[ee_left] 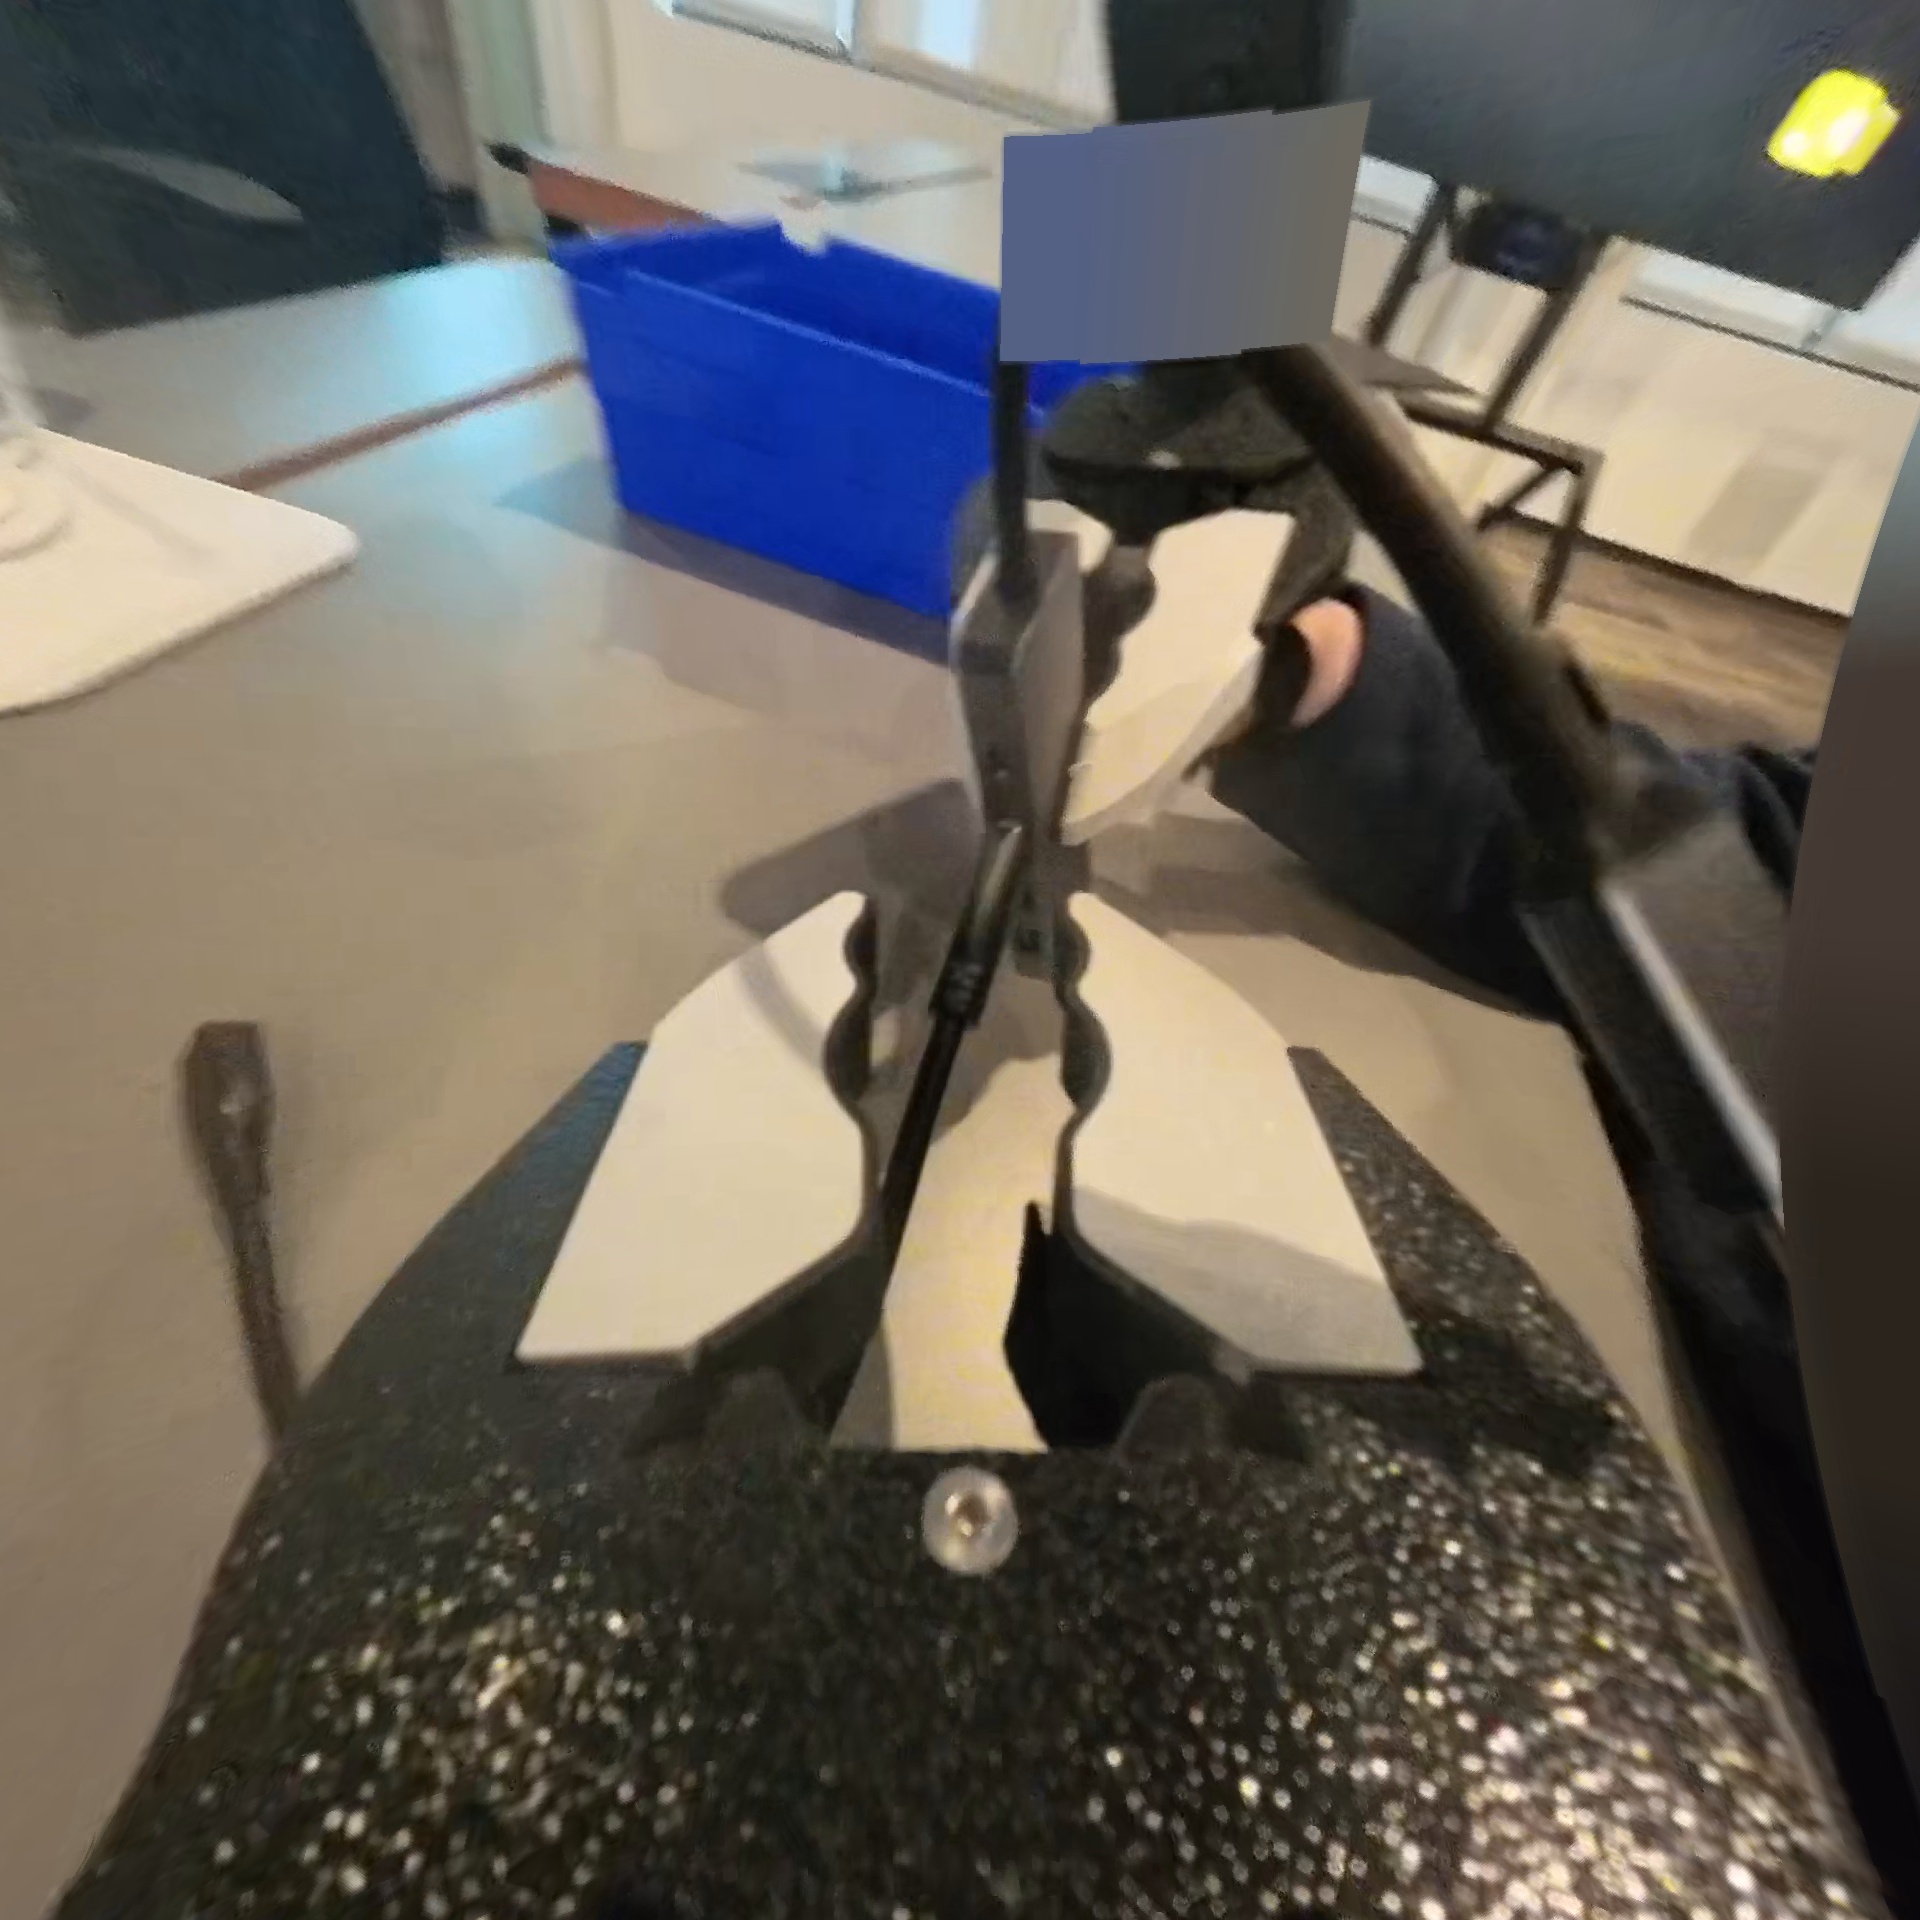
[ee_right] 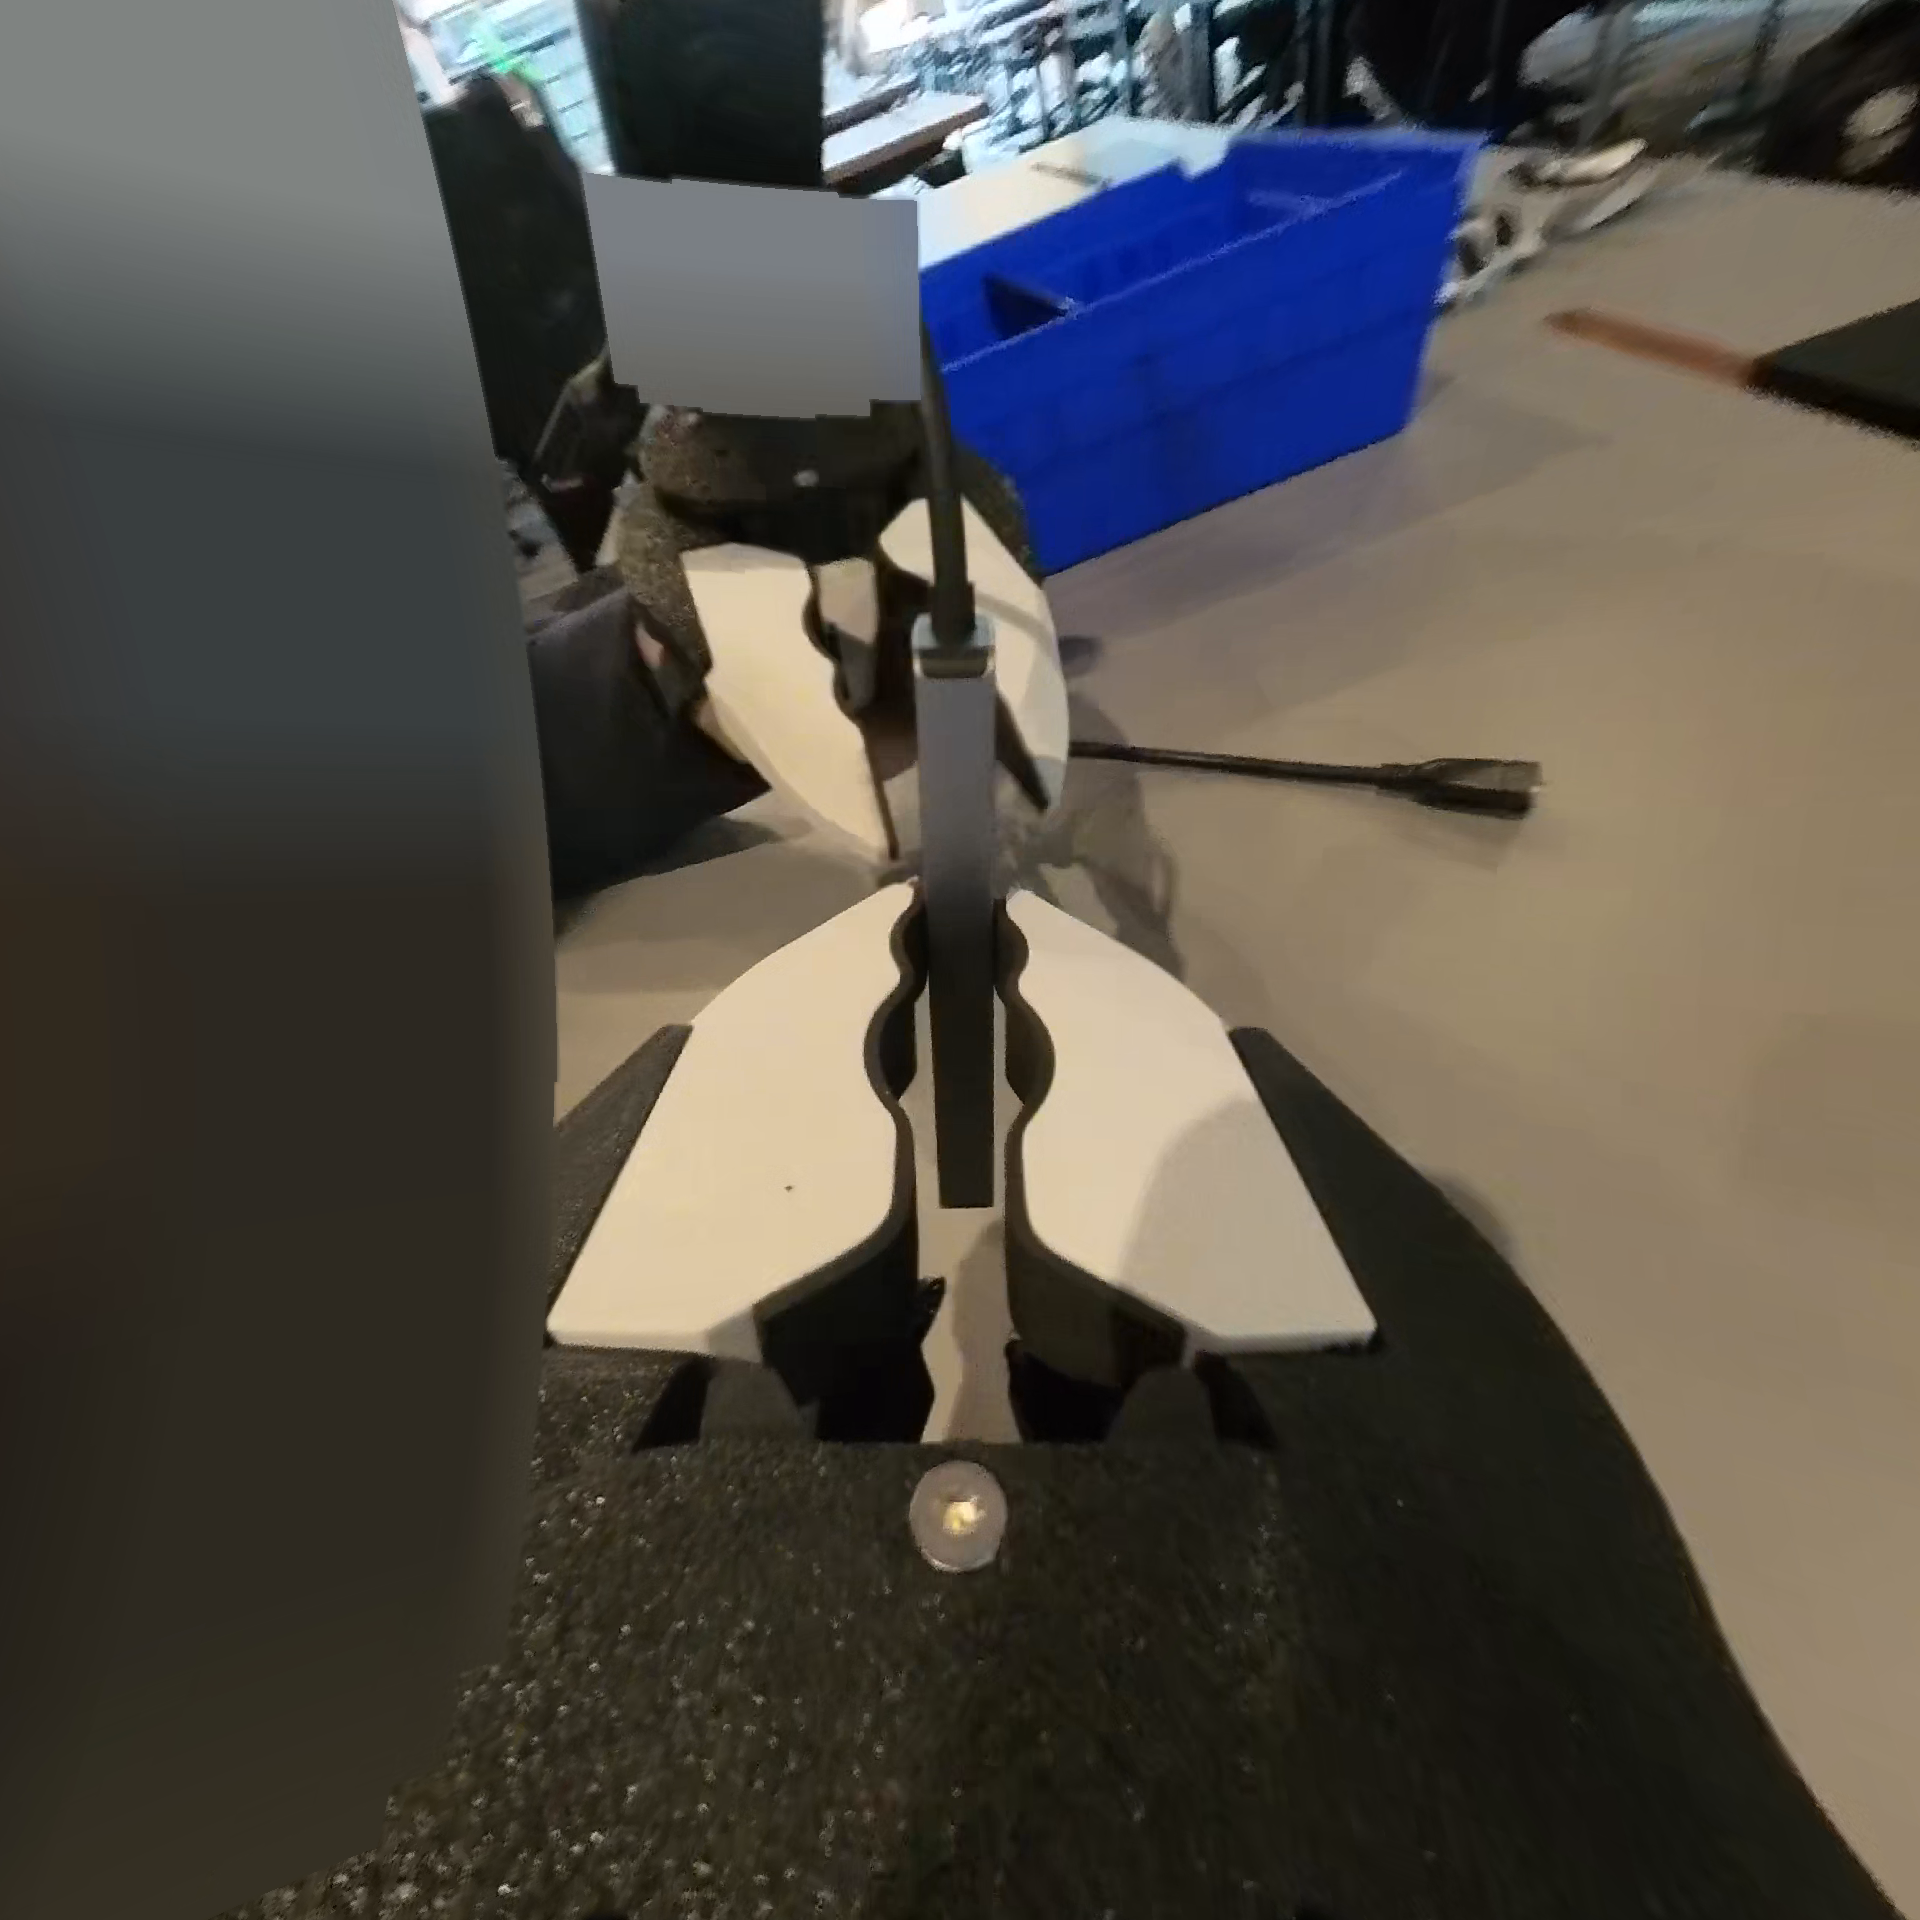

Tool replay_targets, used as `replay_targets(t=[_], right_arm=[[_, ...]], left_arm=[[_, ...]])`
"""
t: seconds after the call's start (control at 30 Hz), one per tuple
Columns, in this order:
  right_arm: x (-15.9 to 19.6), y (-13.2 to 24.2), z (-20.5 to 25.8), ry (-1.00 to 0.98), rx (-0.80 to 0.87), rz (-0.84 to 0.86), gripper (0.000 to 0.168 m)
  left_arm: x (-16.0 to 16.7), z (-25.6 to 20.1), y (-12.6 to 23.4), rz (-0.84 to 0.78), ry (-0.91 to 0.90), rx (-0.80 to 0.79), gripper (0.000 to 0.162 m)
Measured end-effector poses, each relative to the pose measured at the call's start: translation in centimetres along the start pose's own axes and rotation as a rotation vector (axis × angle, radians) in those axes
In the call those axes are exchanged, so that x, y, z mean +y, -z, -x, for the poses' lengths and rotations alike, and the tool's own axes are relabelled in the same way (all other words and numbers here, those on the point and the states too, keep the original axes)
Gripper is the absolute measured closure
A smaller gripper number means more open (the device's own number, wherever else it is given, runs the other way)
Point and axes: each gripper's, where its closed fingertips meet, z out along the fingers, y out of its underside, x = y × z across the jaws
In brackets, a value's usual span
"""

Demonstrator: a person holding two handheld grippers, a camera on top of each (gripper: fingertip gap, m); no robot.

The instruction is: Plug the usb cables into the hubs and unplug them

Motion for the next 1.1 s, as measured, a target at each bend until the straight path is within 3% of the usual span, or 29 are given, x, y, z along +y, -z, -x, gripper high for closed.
replay_targets(t=[0.07, 0.27, 0.5, 0.73, 0.9, 1.1], right_arm=[[-0.8, 0.9, -0.7, 0.019, 0.069, -0.041, 0.157], [-2.6, 4.5, -2.3, 0.033, 0.235, -0.123, 0.157], [-8.7, 11.0, -0.1, 0.128, 0.394, -0.34, 0.157], [-14.1, 23.0, 2.7, 0.248, 0.735, -0.536, 0.157], [-13.0, 30.7, 1.6, 0.184, 0.991, -0.581, 0.157], [-6.3, 35.1, -3.6, -0.104, 1.165, -0.572, 0.157]], left_arm=[[-1.2, 1.5, 0.9, -0.083, -0.003, -0.092, 0.12], [-4.1, 4.5, 4.1, -0.327, -0.002, -0.3, 0.113], [-3.5, 5.0, 3.5, -0.302, -0.045, -0.358, 0.113], [-2.7, 5.0, 2.6, -0.258, -0.051, -0.357, 0.116], [-2.4, 5.0, 2.2, -0.243, -0.032, -0.34, 0.117], [-1.9, 5.2, 1.9, -0.219, -0.026, -0.343, 0.12]])
